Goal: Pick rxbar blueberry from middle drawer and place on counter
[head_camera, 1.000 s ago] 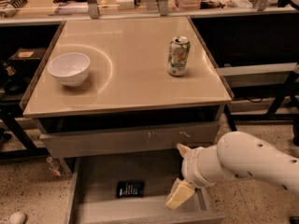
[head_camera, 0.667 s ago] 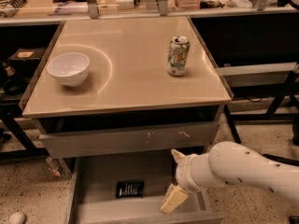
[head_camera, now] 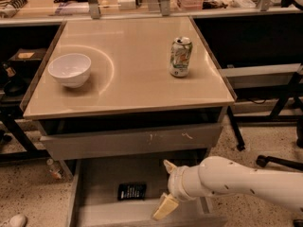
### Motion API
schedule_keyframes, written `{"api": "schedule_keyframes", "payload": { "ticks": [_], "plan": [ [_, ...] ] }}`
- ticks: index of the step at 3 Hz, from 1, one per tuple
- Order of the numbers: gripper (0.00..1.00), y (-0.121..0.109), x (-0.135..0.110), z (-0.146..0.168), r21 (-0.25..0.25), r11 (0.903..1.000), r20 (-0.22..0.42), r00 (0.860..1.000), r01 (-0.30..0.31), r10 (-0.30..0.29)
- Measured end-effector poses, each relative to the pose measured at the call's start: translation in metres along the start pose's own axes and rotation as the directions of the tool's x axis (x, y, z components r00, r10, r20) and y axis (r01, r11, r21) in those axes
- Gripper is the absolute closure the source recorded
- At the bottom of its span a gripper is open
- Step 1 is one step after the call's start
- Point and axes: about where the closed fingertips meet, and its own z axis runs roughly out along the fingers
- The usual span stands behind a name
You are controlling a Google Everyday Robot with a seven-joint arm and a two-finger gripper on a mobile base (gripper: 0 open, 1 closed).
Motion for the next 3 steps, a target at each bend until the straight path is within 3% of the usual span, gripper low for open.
{"api": "schedule_keyframes", "payload": {
  "ticks": [1,2,3],
  "plan": [
    [0.0,0.002,0.001,0.006,0.001,1.0,0.004,1.0,0.0,0.0],
    [0.0,0.0,0.004,0.031,0.017,0.9999,0.037,0.999,-0.002,0.002],
    [0.0,-0.017,0.012,0.07,0.034,0.9994,0.092,0.996,-0.009,0.006]
  ]
}}
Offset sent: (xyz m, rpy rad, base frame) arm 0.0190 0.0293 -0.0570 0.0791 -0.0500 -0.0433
